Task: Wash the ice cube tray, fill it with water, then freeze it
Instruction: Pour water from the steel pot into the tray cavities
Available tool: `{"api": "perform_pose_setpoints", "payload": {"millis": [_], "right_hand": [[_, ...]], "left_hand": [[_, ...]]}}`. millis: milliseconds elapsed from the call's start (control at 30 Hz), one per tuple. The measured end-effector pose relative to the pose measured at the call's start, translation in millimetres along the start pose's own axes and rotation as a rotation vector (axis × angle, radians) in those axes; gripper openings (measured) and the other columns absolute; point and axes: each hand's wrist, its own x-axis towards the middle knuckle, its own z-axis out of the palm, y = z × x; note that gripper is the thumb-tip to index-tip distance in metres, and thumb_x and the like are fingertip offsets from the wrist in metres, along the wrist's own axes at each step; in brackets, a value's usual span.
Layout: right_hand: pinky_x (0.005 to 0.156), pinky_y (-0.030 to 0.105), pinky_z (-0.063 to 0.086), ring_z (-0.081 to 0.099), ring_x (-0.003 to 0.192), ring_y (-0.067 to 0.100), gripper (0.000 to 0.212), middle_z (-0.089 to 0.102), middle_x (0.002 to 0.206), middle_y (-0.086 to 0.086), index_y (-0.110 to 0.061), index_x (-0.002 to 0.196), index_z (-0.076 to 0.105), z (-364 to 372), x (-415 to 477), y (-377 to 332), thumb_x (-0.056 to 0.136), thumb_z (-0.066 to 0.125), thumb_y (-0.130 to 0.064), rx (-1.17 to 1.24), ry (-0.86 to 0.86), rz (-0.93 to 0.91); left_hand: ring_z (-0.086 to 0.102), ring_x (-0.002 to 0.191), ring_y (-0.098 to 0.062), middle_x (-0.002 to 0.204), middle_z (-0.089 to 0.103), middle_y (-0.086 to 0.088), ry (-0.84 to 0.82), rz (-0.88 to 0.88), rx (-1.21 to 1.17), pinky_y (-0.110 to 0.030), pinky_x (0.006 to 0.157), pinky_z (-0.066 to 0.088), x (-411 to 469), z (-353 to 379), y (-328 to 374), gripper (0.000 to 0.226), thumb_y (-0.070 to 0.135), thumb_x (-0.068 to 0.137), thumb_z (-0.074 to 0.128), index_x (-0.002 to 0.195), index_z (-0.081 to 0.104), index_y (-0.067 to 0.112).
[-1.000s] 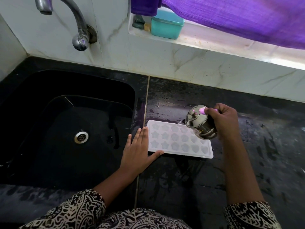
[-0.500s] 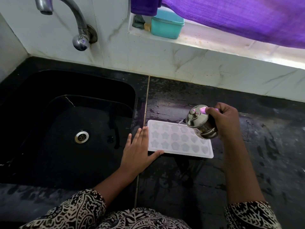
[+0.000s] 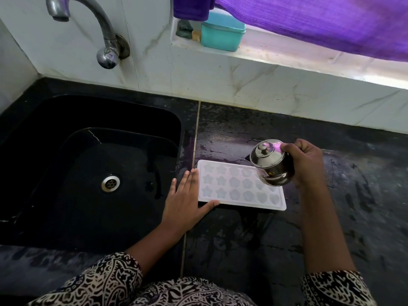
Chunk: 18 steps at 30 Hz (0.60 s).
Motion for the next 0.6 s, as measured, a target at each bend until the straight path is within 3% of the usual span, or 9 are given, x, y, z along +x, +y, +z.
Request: {"api": "perform_pose_setpoints", "payload": {"millis": [200, 333, 467, 600], "right_hand": [[0.043, 0.015, 0.044, 0.049, 0.047, 0.000, 0.030, 0.048, 0.056, 0.002, -0.015, 0.059, 0.043, 2.1, -0.6, 0.5, 0.079, 0.065, -0.010, -0.056, -0.028, -0.029], [0.050, 0.023, 0.048, 0.052, 0.058, 0.012, 0.029, 0.050, 0.062, 0.007, -0.015, 0.061, 0.045, 3.5, 0.4, 2.0, 0.079, 0.067, -0.013, -0.126, -0.035, -0.031], [0.045, 0.016, 0.045, 0.049, 0.051, 0.006, 0.031, 0.048, 0.056, 0.001, -0.015, 0.059, 0.043, 2.2, -0.3, 1.8, 0.079, 0.066, -0.010, -0.094, -0.026, -0.031], [0.042, 0.013, 0.040, 0.043, 0.041, -0.001, 0.035, 0.044, 0.042, -0.011, -0.016, 0.056, 0.040, -1.6, -1.2, 3.8, 0.081, 0.061, -0.003, 0.083, 0.017, 0.035]], "left_hand": [[0.006, 0.151, -0.015, 0.164, 0.012, -0.002, -0.006, -0.002, -0.009, -0.037, 0.117, -0.004, -0.5, 0.4, 0.1, 0.109, 0.087, 0.078, 0.009, 0.156, 0.002, 0.012], [0.007, 0.151, -0.016, 0.164, 0.012, -0.002, -0.005, -0.002, -0.008, -0.038, 0.117, -0.002, -0.1, 0.9, -0.2, 0.109, 0.088, 0.078, 0.009, 0.156, 0.002, 0.011], [0.007, 0.151, -0.016, 0.164, 0.012, -0.002, -0.008, -0.003, -0.008, -0.038, 0.117, -0.002, -0.5, 0.7, -0.3, 0.111, 0.088, 0.077, 0.004, 0.156, 0.003, 0.011], [0.005, 0.151, -0.015, 0.164, 0.010, -0.002, -0.015, -0.001, -0.013, -0.038, 0.117, -0.003, -0.2, 0.7, -0.4, 0.110, 0.088, 0.077, 0.005, 0.156, 0.001, 0.012]]}}
